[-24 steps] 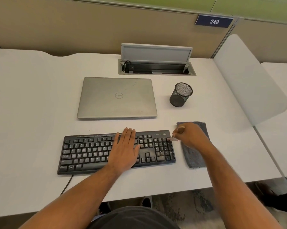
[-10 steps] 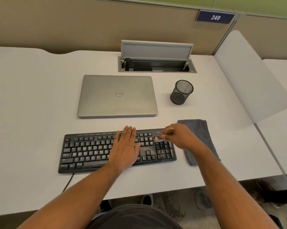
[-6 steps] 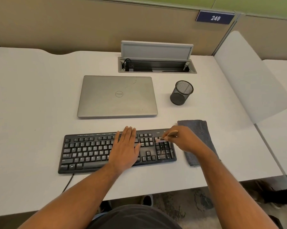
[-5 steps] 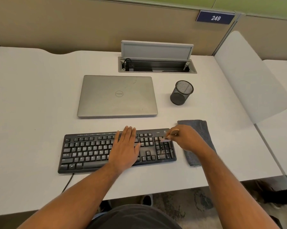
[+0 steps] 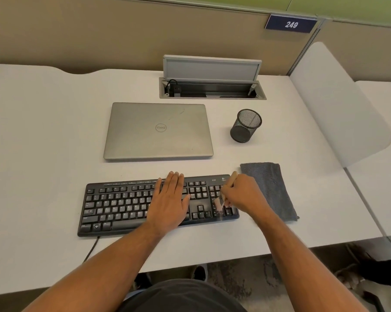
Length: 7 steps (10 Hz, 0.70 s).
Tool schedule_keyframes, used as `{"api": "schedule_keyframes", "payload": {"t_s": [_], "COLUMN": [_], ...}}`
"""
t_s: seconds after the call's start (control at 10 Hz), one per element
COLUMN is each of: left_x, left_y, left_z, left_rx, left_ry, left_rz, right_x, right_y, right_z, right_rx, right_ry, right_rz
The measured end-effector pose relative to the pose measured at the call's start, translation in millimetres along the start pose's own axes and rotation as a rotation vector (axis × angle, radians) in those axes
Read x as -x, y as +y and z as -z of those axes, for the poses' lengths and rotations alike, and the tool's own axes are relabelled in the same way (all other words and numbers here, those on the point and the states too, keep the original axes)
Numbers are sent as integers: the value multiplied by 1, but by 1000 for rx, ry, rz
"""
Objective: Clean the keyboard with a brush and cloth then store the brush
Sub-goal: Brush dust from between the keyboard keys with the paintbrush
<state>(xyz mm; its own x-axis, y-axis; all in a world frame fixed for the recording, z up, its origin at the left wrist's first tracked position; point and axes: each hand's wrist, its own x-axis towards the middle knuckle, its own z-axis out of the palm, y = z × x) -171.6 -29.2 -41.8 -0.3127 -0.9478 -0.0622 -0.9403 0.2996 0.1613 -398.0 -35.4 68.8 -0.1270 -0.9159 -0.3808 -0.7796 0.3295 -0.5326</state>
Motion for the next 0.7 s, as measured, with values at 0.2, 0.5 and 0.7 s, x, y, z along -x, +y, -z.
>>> {"api": "schedule_keyframes", "payload": {"t_s": [0.2,0.5,0.7], "left_x": [0,0,0], "left_y": [0,0,0], "left_z": [1,1,-1], "left_rx": [7,11,15], "left_ry": [11,5,22], "left_rz": [-3,-2,1], "right_x": [3,6,3], "right_y": [0,-6,-4], "right_z": [-11,-8,-4], "right_rx": [6,-36,143], "right_ry": [85,142,0], "right_rz": [26,72,21]}}
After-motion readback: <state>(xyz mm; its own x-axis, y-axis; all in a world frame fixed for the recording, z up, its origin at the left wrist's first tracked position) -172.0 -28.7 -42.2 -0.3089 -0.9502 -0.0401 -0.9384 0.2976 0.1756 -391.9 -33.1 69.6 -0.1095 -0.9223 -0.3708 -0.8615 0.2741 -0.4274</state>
